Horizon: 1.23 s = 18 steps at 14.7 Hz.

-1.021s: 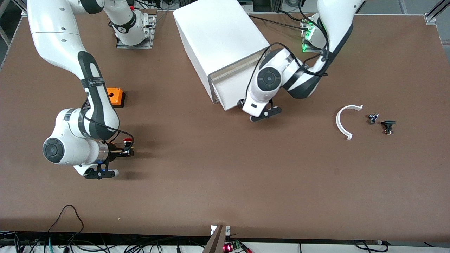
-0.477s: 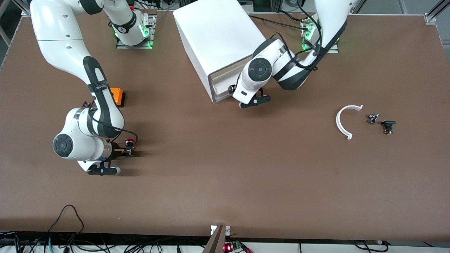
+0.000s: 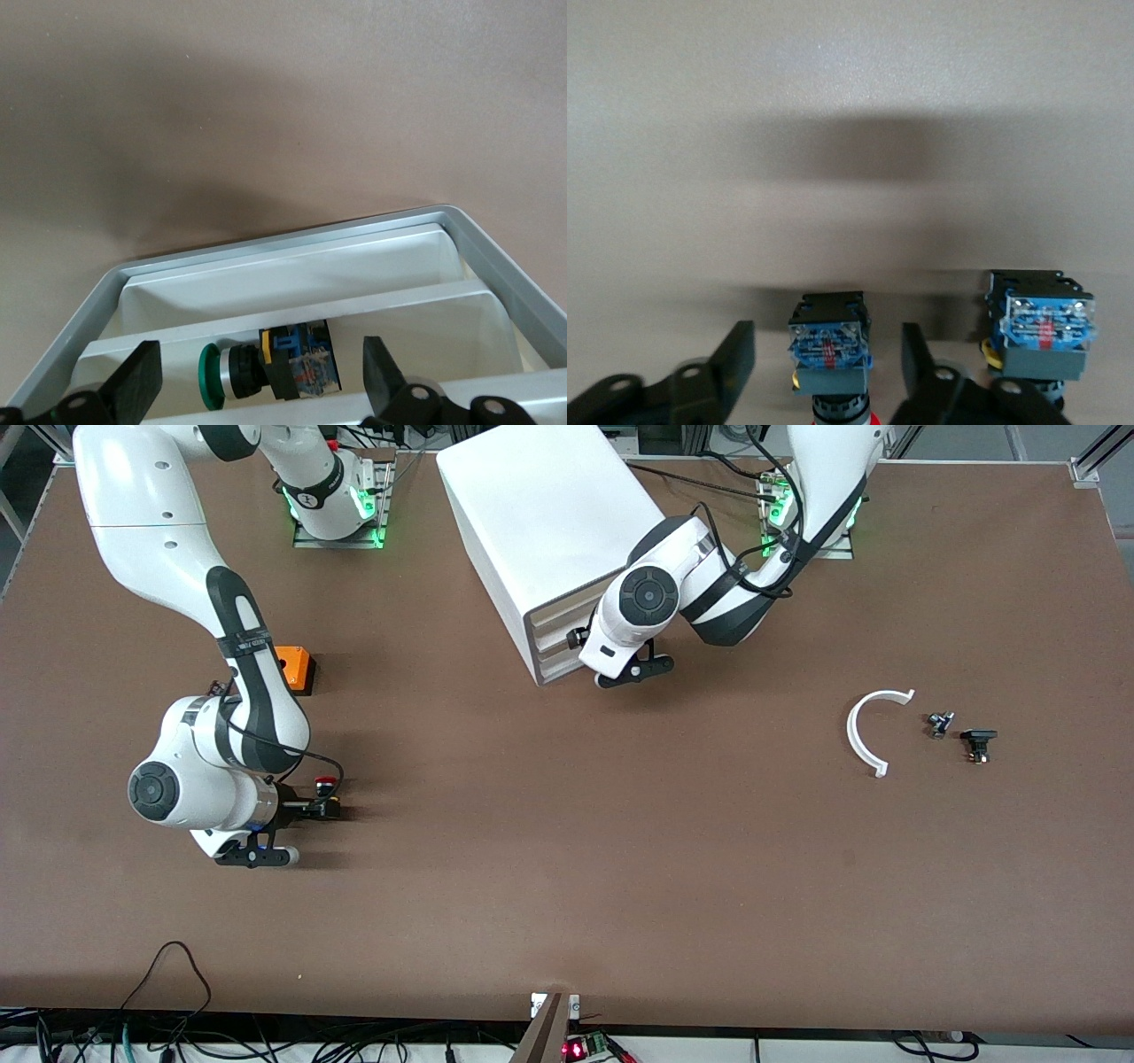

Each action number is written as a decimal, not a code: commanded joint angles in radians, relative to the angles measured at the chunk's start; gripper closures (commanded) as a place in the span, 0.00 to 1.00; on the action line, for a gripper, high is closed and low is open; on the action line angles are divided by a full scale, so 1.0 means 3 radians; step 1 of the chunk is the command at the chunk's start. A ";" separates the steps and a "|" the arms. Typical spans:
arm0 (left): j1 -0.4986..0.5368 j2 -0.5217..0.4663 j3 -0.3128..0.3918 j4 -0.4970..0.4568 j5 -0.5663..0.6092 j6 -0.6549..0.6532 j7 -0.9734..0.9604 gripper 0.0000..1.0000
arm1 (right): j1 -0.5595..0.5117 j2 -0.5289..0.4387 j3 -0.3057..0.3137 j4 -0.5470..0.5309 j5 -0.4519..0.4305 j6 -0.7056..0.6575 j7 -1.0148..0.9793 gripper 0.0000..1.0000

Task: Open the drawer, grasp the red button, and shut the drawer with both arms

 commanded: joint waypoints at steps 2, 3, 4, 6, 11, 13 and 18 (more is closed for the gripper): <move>0.0014 -0.0082 -0.0067 -0.0061 -0.0202 -0.0027 0.0023 0.00 | 0.0014 -0.0265 -0.0037 -0.0051 -0.0065 -0.0100 -0.0026 0.00; 0.0019 -0.0082 -0.0073 -0.0061 -0.0202 -0.0027 0.0023 0.00 | 0.0024 -0.0347 -0.0037 -0.0061 -0.0177 -0.0146 -0.0011 0.00; 0.0019 -0.0082 -0.0073 -0.0056 -0.0202 -0.0027 0.0023 0.00 | 0.0024 -0.0434 -0.0037 -0.0087 -0.0275 -0.0182 0.0045 0.00; 0.0044 -0.0087 -0.0073 -0.0046 -0.0202 -0.0032 0.0053 0.00 | 0.0024 -0.0567 -0.0037 -0.0102 -0.0387 -0.0299 0.0147 0.00; 0.0243 -0.0117 -0.0037 0.0362 0.0144 -0.0593 0.0272 0.00 | 0.0024 -0.0915 -0.0042 -0.0107 -0.0511 -0.0718 0.0306 0.00; 0.0442 -0.0122 -0.0052 0.0562 0.0401 -0.0895 0.0578 0.00 | 0.0024 -0.1119 -0.0037 -0.0102 -0.0541 -0.0948 0.0347 0.00; 0.0775 -0.0133 -0.0052 0.1104 0.0850 -0.1442 0.1238 0.00 | 0.0024 -0.1559 -0.0037 -0.0102 -0.0547 -0.1347 0.0465 0.00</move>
